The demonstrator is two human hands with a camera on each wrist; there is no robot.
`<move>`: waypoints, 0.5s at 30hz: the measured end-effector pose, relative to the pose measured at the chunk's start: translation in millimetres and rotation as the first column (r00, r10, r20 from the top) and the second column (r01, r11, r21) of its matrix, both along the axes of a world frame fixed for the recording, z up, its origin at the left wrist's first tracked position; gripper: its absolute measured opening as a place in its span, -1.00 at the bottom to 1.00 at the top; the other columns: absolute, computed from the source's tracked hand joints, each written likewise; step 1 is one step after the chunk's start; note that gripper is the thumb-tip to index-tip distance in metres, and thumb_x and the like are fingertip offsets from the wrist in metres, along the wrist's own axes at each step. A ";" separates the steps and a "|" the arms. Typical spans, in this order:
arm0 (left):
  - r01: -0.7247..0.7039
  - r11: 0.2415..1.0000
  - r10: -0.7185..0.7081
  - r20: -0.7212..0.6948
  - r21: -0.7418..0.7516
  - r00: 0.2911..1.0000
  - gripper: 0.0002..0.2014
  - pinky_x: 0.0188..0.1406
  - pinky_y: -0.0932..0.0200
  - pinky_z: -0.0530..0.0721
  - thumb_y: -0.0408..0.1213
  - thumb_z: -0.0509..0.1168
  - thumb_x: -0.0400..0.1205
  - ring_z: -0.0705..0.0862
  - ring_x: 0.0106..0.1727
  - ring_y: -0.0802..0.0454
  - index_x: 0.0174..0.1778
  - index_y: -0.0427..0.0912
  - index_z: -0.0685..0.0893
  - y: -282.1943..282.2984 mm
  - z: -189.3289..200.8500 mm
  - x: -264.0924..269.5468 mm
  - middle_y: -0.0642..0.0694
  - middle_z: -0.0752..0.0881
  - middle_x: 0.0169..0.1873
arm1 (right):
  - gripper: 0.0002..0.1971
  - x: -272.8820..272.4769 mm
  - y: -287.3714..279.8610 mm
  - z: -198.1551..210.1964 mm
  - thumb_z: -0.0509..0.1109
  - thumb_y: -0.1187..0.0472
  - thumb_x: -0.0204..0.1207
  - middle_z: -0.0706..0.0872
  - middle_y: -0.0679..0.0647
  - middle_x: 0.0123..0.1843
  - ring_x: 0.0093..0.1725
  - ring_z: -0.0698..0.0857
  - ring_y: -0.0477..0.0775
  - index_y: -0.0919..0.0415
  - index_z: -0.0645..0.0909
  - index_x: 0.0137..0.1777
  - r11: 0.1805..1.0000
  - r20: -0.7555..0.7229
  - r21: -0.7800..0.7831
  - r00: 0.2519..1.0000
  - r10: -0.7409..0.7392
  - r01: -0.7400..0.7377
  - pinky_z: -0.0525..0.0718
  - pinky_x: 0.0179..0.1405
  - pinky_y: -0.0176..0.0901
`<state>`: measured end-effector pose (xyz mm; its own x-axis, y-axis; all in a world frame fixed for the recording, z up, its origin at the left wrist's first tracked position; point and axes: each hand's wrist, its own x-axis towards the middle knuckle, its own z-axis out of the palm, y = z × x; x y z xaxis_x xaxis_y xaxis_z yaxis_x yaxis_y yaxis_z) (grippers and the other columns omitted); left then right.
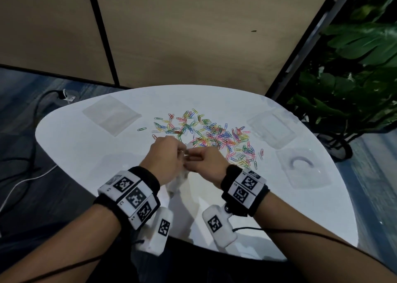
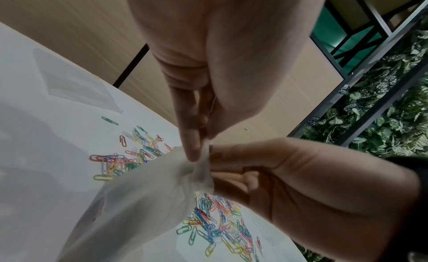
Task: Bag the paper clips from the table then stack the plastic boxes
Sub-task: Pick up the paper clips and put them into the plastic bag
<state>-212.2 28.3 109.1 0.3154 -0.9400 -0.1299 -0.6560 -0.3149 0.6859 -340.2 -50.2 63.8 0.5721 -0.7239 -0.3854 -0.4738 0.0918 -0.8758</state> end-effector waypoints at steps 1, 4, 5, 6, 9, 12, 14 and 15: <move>0.015 1.000 -0.015 0.014 -0.007 1.000 -0.76 0.02 -0.08 0.78 -0.44 0.25 0.59 0.79 -0.10 -0.23 -0.02 -0.25 0.84 0.3 0.6 0.0 -0.28 0.83 -0.15 | -0.56 2.4 1.3 0.4 0.46 0.26 0.25 0.83 -0.02 -0.16 -0.11 0.76 -0.04 0.24 0.76 0.18 0.997 -0.022 -0.056 0.999 0.048 -0.049 0.76 0.15 0.04; 0.046 0.999 -0.046 0.014 -0.013 0.999 -0.76 -0.05 -0.10 0.78 -0.47 0.26 0.56 0.77 -0.16 -0.22 -0.12 -0.20 0.84 0.3 -0.4 2.7 -0.24 0.82 -0.25 | -0.68 4.1 3.9 11.7 0.37 0.43 0.36 0.77 0.00 -0.32 -0.32 0.71 -0.06 0.28 0.78 0.09 0.972 -0.090 -0.209 0.992 0.092 -0.109 0.79 -0.15 -0.12; 0.048 0.999 -0.048 -0.002 -0.011 0.999 -0.76 -0.06 -0.10 0.78 -0.47 0.26 0.56 0.78 -0.19 -0.22 -0.11 -0.19 0.84 0.3 -1.7 3.8 -0.23 0.82 -0.27 | -0.72 2.9 4.0 16.2 0.38 0.45 0.41 0.78 0.05 -0.31 -0.35 0.74 -0.04 0.28 0.79 0.06 0.960 -0.099 -0.255 0.991 0.093 -0.115 0.78 -0.22 -0.21; 0.045 0.999 -0.045 -0.012 -0.007 0.999 -0.77 -0.05 -0.09 0.79 -0.46 0.27 0.57 0.79 -0.19 -0.21 -0.09 -0.19 0.84 0.5 -2.4 4.8 -0.22 0.82 -0.26 | -0.78 0.1 2.0 19.9 0.40 0.45 0.45 0.80 0.09 -0.30 -0.36 0.78 0.01 0.28 0.80 0.03 0.953 -0.092 -0.283 0.992 0.085 -0.108 0.78 -0.25 -0.24; 0.044 0.999 -0.044 0.002 0.004 0.999 -0.78 -0.05 -0.13 0.81 -0.44 0.21 0.58 0.81 -0.19 -0.24 -0.28 -0.20 0.74 0.7 -5.1 8.2 -0.32 0.81 -0.23 | -0.89 -19.2 -21.6 19.4 0.48 0.38 0.49 0.81 0.09 -0.26 -0.25 0.84 0.21 0.22 0.79 -0.05 0.965 -0.069 -0.262 0.997 -0.029 0.010 0.85 -0.20 0.02; 0.019 1.000 -0.019 0.010 0.015 1.000 -0.77 -0.08 -0.15 0.81 -0.46 0.20 0.58 0.79 -0.21 -0.29 -0.31 -0.26 0.72 0.9 -3.2 12.9 -0.37 0.78 -0.26 | -0.60 -58.8 -63.7 0.5 0.60 0.22 0.41 0.76 0.07 0.05 -0.05 0.82 0.20 0.12 0.66 0.25 0.965 -0.426 -0.261 0.897 -0.118 0.002 0.84 -0.07 0.08; -0.008 1.000 0.008 0.014 0.007 1.000 -0.78 -0.02 -0.10 0.80 -0.45 0.22 0.60 0.79 -0.21 -0.26 -0.18 -0.35 0.79 0.6 0.2 15.5 -0.31 0.78 -0.27 | -0.13 -88.1 -80.4 -17.6 0.70 0.03 0.25 0.58 0.18 0.41 0.20 0.74 0.27 0.11 0.37 0.55 0.977 -0.748 -0.190 0.659 -0.081 -0.095 0.77 0.14 0.16; -0.010 1.000 0.010 0.017 0.004 1.000 -0.78 0.03 -0.08 0.79 -0.45 0.22 0.62 0.80 -0.18 -0.25 -0.11 -0.34 0.81 0.8 2.0 15.8 -0.30 0.79 -0.24 | 0.09 -99.4 -84.2 -28.4 0.73 -0.06 0.15 0.47 0.22 0.52 0.29 0.69 0.31 0.11 0.22 0.64 0.983 -0.833 -0.133 0.551 -0.042 -0.127 0.73 0.20 0.22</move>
<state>-196.4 29.1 111.1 0.3268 -0.9364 -0.1280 -0.6646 -0.3240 0.6733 -439.6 -134.5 35.4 0.0893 -0.8045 -0.5872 -0.9951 -0.0467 -0.0875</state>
